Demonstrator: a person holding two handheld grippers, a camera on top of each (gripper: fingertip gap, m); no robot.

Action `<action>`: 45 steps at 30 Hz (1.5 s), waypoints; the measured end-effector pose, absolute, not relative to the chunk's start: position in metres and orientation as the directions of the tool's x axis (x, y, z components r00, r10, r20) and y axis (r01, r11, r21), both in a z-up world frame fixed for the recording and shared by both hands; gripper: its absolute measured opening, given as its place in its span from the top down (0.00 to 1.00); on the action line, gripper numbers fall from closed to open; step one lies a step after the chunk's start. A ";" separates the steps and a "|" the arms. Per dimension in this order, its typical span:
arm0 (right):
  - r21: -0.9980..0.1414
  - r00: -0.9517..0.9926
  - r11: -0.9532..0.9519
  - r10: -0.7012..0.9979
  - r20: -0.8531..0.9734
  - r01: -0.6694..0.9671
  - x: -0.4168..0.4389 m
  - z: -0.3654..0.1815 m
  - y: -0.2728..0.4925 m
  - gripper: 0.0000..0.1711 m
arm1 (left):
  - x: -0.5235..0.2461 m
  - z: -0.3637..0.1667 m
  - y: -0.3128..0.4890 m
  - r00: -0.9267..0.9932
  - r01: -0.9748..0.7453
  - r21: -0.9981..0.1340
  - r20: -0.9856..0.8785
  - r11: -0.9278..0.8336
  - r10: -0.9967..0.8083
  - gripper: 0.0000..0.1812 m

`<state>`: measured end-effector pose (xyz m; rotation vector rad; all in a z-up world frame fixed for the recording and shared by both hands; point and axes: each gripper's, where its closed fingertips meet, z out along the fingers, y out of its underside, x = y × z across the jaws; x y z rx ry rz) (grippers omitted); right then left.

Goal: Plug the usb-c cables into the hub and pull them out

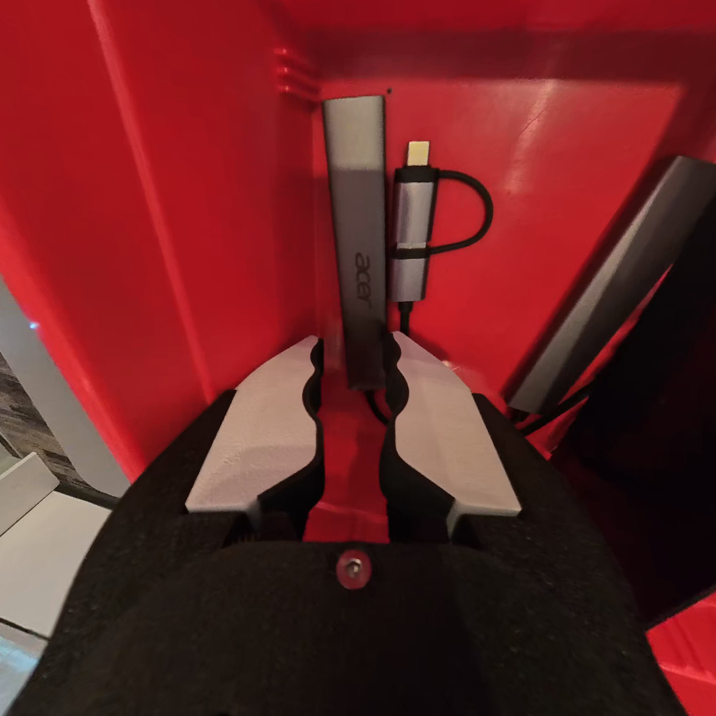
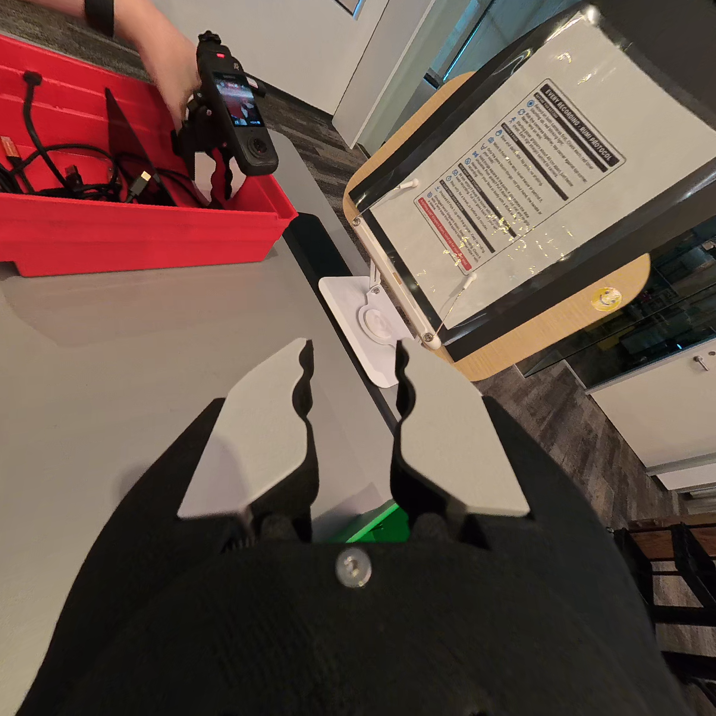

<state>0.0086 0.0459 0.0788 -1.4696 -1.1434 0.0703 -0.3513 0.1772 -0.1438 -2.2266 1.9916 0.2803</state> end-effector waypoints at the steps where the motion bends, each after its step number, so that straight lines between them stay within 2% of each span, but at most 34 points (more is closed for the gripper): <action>1: -0.783 0.511 0.195 0.660 0.550 0.591 0.008 0.078 0.046 0.76 | -0.351 -0.144 0.177 0.099 -0.994 0.022 -0.230 -0.107 -0.968 0.83; 5: -0.778 0.502 0.191 0.667 0.550 0.598 0.006 0.074 0.047 0.76 | -0.357 -0.151 0.175 0.085 -0.990 0.092 -0.215 -0.107 -0.973 0.88; 9: -0.767 0.487 0.191 0.672 0.557 0.612 0.003 0.071 0.047 0.76 | -0.357 -0.151 0.175 0.069 -0.992 0.089 -0.210 -0.089 -0.975 0.88; 14: -0.759 0.476 0.197 0.675 0.564 0.621 0.002 0.070 0.046 0.76 | -0.359 -0.152 0.165 0.067 -0.986 0.142 -0.110 -0.082 -0.992 0.88; 19: -0.765 0.481 0.196 0.675 0.559 0.614 0.003 0.071 0.046 0.76 | -0.359 -0.153 0.165 0.070 -0.982 0.169 -0.101 -0.087 -0.992 0.88; 23: -0.758 0.474 0.196 0.676 0.564 0.622 0.003 0.070 0.045 0.76 | -0.359 -0.152 0.167 0.063 -0.982 0.171 -0.134 -0.085 -0.989 0.88; 26: -0.753 0.468 0.211 0.670 0.576 0.623 0.003 0.073 0.043 0.76 | -0.362 -0.147 0.176 0.082 -0.977 0.171 -0.262 -0.129 -0.962 0.88; 30: -0.765 0.475 0.219 0.672 0.568 0.605 0.001 0.076 0.042 0.76 | -0.364 -0.111 0.183 0.076 -0.974 0.153 -0.480 -0.168 -0.874 0.88; 34: -0.758 0.464 0.222 0.675 0.573 0.613 -0.004 0.073 0.043 0.76 | -0.348 -0.059 0.176 0.083 -0.987 0.061 -0.612 -0.151 -0.787 0.88; 37: -0.755 0.450 0.237 0.682 0.577 0.611 -0.012 0.073 0.041 0.76 | -0.341 -0.009 0.176 0.036 -0.990 0.064 -0.744 -0.125 -0.667 0.88; 39: -0.755 0.442 0.244 0.685 0.578 0.609 -0.016 0.072 0.040 0.76 | -0.341 0.031 0.179 -0.047 -0.985 0.131 -0.836 -0.115 -0.546 0.88; 41: -0.758 0.437 0.250 0.691 0.576 0.603 -0.019 0.072 0.039 0.76 | -0.338 0.056 0.178 -0.062 -0.982 0.144 -0.860 -0.125 -0.506 0.88; 45: -0.760 0.428 0.259 0.698 0.573 0.596 -0.023 0.071 0.037 0.76 | -0.325 0.081 0.170 0.007 -0.992 0.058 -0.859 -0.112 -0.512 0.88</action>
